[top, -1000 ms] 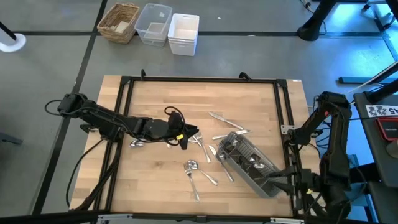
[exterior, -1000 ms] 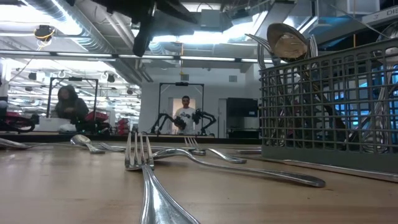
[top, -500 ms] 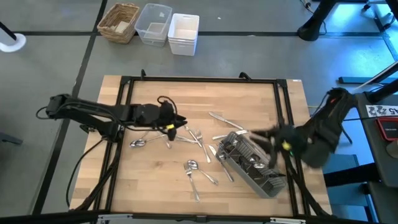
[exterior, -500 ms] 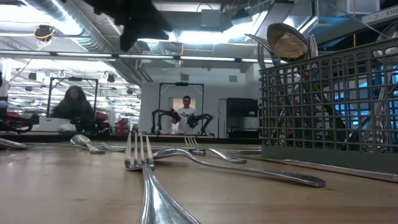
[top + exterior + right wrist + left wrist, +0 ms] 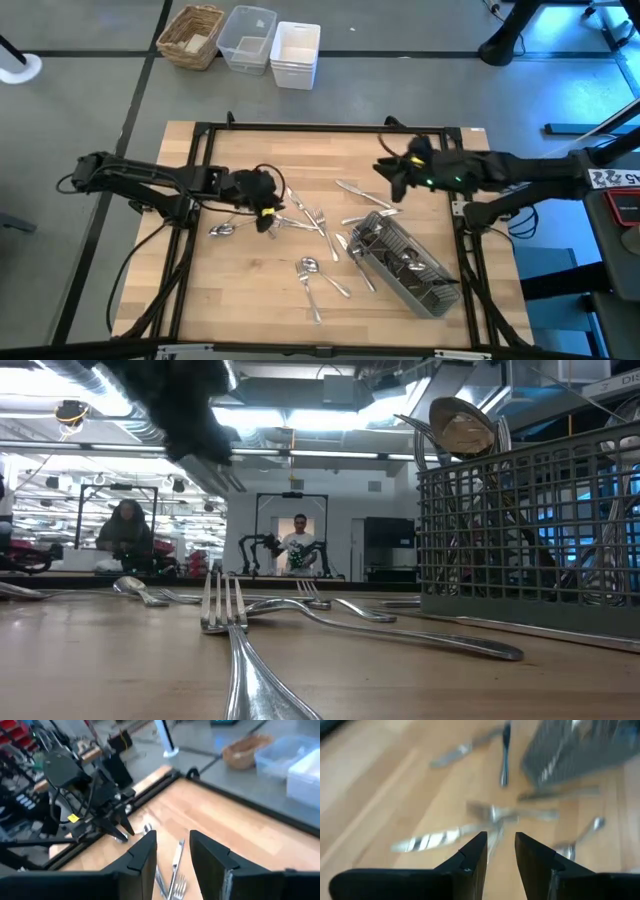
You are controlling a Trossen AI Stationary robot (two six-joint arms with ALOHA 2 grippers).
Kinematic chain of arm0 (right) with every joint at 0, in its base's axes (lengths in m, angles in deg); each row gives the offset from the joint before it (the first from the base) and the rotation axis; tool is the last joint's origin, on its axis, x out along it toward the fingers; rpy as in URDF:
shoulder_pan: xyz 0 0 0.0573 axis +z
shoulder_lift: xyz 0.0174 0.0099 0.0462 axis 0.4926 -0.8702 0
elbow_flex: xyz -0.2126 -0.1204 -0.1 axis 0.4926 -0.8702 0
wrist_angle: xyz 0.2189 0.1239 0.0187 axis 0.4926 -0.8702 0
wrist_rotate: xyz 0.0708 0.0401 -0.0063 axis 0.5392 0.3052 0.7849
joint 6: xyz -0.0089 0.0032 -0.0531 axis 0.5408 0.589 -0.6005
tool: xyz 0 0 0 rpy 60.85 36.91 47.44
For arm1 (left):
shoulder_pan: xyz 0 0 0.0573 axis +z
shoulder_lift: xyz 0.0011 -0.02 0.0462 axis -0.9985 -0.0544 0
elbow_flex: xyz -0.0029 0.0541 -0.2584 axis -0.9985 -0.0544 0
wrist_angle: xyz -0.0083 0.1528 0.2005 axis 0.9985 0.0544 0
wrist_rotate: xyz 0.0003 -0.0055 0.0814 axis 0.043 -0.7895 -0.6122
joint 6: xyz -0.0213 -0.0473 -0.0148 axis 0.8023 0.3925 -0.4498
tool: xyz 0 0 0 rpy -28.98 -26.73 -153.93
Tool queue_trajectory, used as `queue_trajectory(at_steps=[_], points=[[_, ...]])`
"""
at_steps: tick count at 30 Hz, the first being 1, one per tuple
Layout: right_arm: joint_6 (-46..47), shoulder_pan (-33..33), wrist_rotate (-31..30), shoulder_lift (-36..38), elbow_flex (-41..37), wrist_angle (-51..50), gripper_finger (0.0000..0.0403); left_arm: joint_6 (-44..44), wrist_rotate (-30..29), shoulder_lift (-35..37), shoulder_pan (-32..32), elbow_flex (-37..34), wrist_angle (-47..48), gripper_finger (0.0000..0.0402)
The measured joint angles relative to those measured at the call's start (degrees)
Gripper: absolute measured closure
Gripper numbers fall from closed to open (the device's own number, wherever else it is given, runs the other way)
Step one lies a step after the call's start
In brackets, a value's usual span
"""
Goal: Sort silverware
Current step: Put the silver fork into the gray silverware basket
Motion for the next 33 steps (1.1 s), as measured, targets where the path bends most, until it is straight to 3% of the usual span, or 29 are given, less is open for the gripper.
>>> queue_trajectory(at_steps=[5, 8, 16, 33], points=[[0.0, -7.6, 11.1, -2.9, 0.0, -0.3, 0.0284, 1.5, 2.8, -0.6, -0.1, -0.1, 6.6, 0.0309], [-0.3, -10.9, 15.0, -4.5, 0.0, -1.4, 0.0284, 1.6, 2.7, -1.4, -0.1, -1.3, 5.2, 0.0309], [-5.9, -16.2, 17.0, -6.1, 0.0, -3.3, 0.0284, -2.7, 2.8, -8.2, -0.5, -6.1, -8.1, 0.0309], [-10.6, -17.5, 17.6, -6.0, 0.0, -4.3, 0.0284, -8.3, 2.7, -27.2, -0.5, -6.3, -15.5, 0.0309]])
